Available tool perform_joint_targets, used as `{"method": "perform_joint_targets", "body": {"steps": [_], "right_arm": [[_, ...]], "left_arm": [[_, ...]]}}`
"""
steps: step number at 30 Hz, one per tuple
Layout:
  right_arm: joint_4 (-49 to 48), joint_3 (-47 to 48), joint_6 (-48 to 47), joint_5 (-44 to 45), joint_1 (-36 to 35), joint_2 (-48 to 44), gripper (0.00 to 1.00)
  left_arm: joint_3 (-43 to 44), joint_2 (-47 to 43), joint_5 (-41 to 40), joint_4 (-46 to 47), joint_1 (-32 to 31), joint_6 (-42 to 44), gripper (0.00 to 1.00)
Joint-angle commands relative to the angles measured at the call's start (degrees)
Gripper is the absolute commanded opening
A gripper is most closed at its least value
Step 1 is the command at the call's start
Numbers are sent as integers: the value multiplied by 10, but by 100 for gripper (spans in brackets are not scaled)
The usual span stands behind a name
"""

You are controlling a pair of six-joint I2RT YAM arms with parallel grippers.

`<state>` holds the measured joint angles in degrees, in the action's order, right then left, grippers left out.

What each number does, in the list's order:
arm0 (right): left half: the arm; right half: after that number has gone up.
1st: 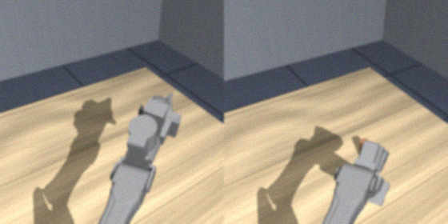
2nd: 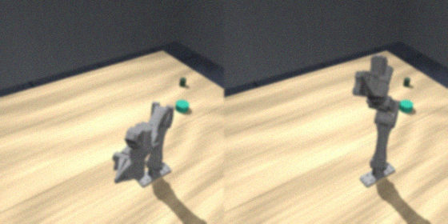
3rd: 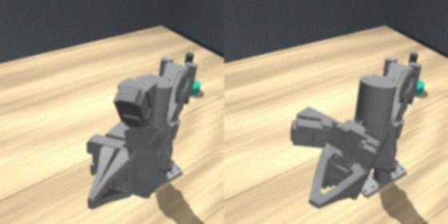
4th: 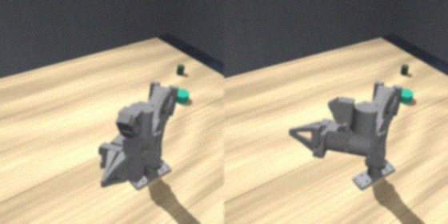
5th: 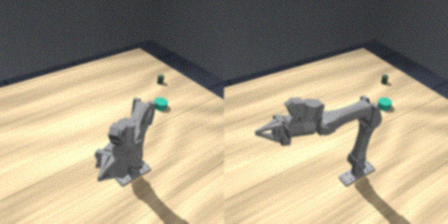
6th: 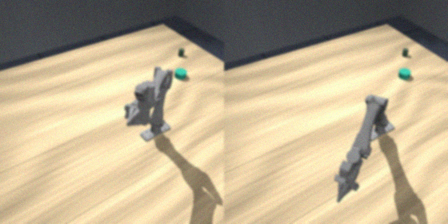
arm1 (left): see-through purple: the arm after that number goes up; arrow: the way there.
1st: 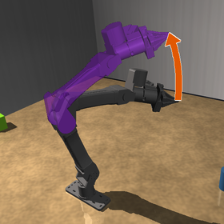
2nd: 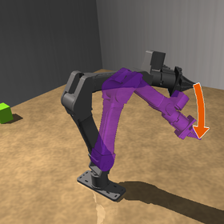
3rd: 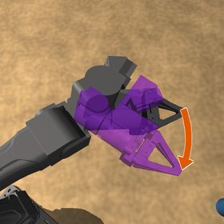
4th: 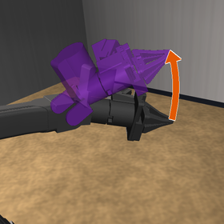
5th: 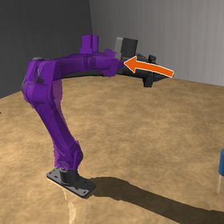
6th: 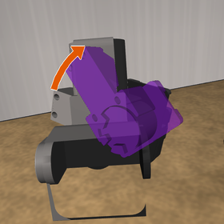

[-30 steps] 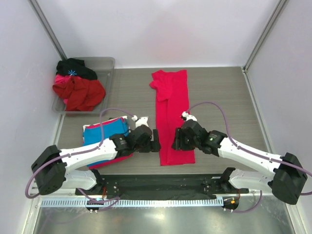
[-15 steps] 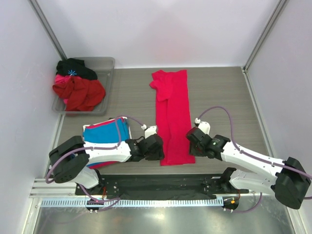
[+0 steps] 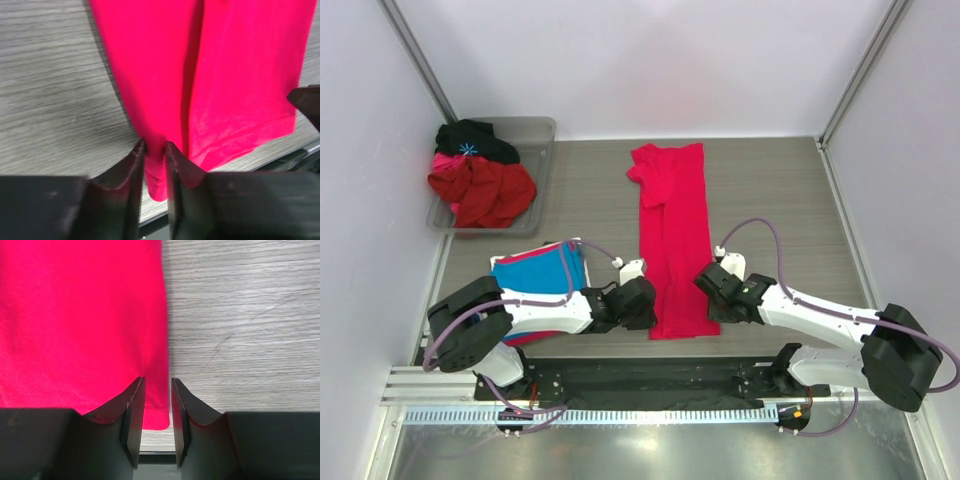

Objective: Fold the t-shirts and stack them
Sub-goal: Fold the tshirt

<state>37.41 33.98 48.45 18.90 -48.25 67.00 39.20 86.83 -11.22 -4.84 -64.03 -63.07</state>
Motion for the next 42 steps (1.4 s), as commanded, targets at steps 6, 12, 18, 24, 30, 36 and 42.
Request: {"method": "perform_joint_targets", "body": {"steps": [6,12,18,24,30,36,42], "right_arm": [[-37,-22,22,-2,2,8,20],[-31,-37,37,1,2,-10,1],[-1,-48,66,15,2,-69,1],[7,-53,68,-5,2,-83,1],[-38,-73,60,-75,-2,-80,36],[-70,-99,70,-113,-2,-106,42],[-81,-123,75,-128,-3,-100,34]], "left_arm": [[2,11,5,10,-3,-3,6],[-16,-11,-4,-1,-3,-8,0],[-51,-39,-12,-6,-4,-25,0],[-81,-75,-21,-7,-3,-36,4],[-91,-90,-17,-7,-9,-37,40],[-101,-108,-13,-6,-28,-50,41],[-101,-94,-13,4,-52,-71,35]]}}
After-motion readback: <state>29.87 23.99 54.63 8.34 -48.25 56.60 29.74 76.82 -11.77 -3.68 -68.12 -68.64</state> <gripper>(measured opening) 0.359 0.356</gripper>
